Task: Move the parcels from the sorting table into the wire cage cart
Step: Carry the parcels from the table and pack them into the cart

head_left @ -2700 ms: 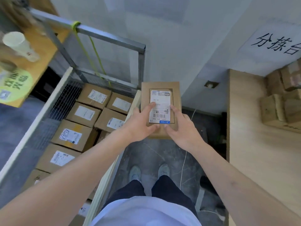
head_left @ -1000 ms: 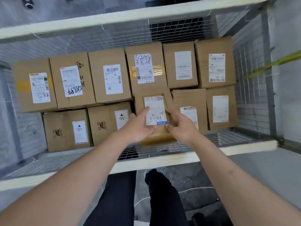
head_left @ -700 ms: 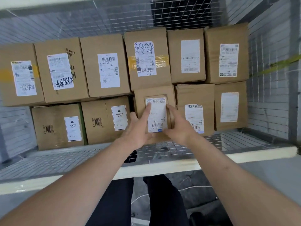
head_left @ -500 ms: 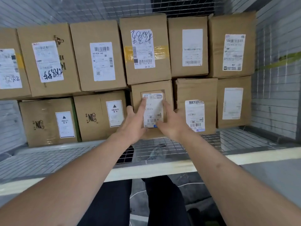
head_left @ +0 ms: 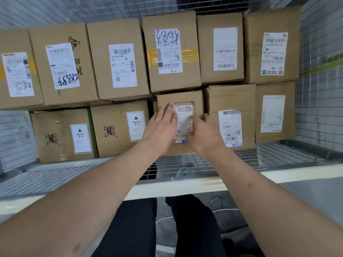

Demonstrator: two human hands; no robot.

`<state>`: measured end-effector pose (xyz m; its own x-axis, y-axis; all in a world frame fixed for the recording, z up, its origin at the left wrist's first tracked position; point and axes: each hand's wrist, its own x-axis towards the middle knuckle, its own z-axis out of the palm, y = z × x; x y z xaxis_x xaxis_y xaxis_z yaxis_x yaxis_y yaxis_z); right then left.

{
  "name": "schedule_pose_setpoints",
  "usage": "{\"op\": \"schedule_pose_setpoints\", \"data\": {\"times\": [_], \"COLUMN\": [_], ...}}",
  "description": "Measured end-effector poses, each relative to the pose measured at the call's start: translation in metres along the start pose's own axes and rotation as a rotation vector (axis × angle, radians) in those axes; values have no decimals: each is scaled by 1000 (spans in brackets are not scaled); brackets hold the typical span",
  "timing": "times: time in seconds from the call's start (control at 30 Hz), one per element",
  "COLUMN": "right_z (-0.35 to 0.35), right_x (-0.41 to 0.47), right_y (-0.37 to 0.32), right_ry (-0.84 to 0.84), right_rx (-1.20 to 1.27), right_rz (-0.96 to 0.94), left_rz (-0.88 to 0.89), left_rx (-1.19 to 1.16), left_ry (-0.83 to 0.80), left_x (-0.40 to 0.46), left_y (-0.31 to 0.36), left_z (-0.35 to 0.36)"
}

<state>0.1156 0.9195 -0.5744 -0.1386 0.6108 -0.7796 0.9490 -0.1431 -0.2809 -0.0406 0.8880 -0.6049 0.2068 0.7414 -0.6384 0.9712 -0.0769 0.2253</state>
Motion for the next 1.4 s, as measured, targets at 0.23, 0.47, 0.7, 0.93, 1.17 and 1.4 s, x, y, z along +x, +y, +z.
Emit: {"op": "schedule_pose_setpoints", "data": {"times": [0.23,0.47,0.7,0.93,1.17,1.4], "right_z": [-42,-100,-161,-211,-240,-251], "right_x": [-48,-141,-246,-345,-429,-495], "right_y": [-20,-42,-59,-73,-86,-103], "right_ry": [81,226,359,489,633,835], "right_rx": [-91,-153,-226,-245,-253,-175], "right_rz": [-126,-253,-303,-331,-274,-77], "left_rz": [63,112,177,218,341,588], "left_rx": [4,45,61,147,169,234], "left_ry": [35,133,239,371,479,528], "left_x": [-41,-126,-210,-278,-327,-344], "left_y": [3,26,61,91,109,126], "left_z": [-76,-174,-250,-311,-369,-424]}}
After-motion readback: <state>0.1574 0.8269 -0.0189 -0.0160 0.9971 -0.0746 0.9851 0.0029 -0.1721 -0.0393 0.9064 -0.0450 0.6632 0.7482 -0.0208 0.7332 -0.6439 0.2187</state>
